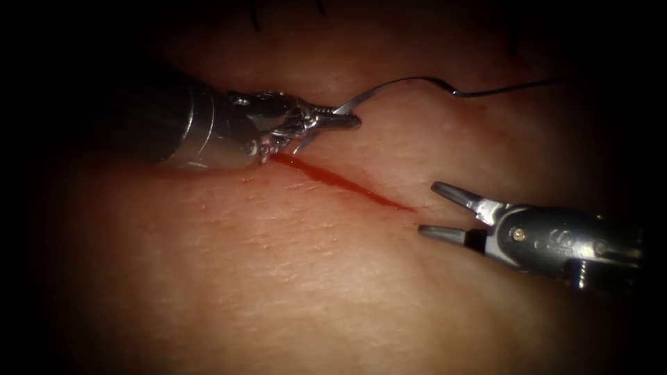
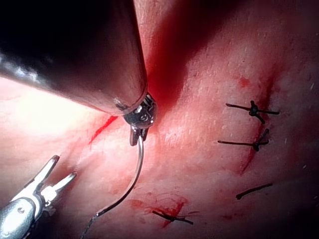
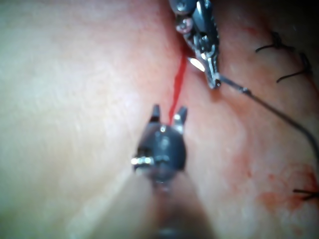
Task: Wound Closure
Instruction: Pick up needle with left gripper, then transfer needle to right gripper
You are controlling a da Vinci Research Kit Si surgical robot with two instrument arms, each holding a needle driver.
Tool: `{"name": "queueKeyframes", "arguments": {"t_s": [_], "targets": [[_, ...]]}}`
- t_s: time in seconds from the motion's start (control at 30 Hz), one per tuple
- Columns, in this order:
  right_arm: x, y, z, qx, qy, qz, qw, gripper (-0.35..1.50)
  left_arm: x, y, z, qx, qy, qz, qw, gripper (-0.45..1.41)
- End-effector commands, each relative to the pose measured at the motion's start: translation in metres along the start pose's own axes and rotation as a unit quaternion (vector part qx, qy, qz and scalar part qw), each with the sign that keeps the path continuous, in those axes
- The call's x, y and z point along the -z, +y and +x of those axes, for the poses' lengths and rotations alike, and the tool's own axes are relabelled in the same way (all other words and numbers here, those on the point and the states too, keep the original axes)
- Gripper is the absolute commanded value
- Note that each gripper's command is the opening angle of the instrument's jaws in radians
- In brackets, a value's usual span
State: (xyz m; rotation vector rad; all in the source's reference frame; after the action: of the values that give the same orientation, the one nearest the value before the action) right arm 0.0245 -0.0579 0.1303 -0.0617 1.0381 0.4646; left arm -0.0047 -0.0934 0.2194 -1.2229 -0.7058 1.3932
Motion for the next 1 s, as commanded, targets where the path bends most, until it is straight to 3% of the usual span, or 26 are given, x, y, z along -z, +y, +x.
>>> {"name": "queueKeyframes", "arguments": {"t_s": [0.03, 0.2, 0.33, 0.57, 1.0], "targets": [[-0.0006, 0.0000, -0.0003, -0.025, 0.014, -0.004, 1.000, 0.54, -0.0004, 0.0000, -0.0007, 0.001, 0.005, -0.003, 1.000, -0.45], [-0.0004, 0.0014, 0.0004, -0.099, 0.074, -0.042, 0.991, 0.51, 0.0001, 0.0015, -0.0008, 0.021, 0.032, -0.023, 0.999, -0.45], [-0.0006, 0.0027, 0.0016, -0.142, 0.140, -0.079, 0.977, 0.54, 0.0003, 0.0028, -0.0007, 0.025, 0.046, -0.031, 0.998, -0.45], [-0.0013, 0.0044, 0.0032, -0.157, 0.156, -0.128, 0.967, 0.53, 0.0003, 0.0039, -0.0009, 0.047, 0.057, -0.051, 0.996, -0.45], [-0.0024, 0.0072, 0.0045, -0.167, 0.175, -0.155, 0.958, 0.53, 0.0002, 0.0055, -0.0020, 0.075, 0.046, -0.087, 0.992, -0.45]]}}
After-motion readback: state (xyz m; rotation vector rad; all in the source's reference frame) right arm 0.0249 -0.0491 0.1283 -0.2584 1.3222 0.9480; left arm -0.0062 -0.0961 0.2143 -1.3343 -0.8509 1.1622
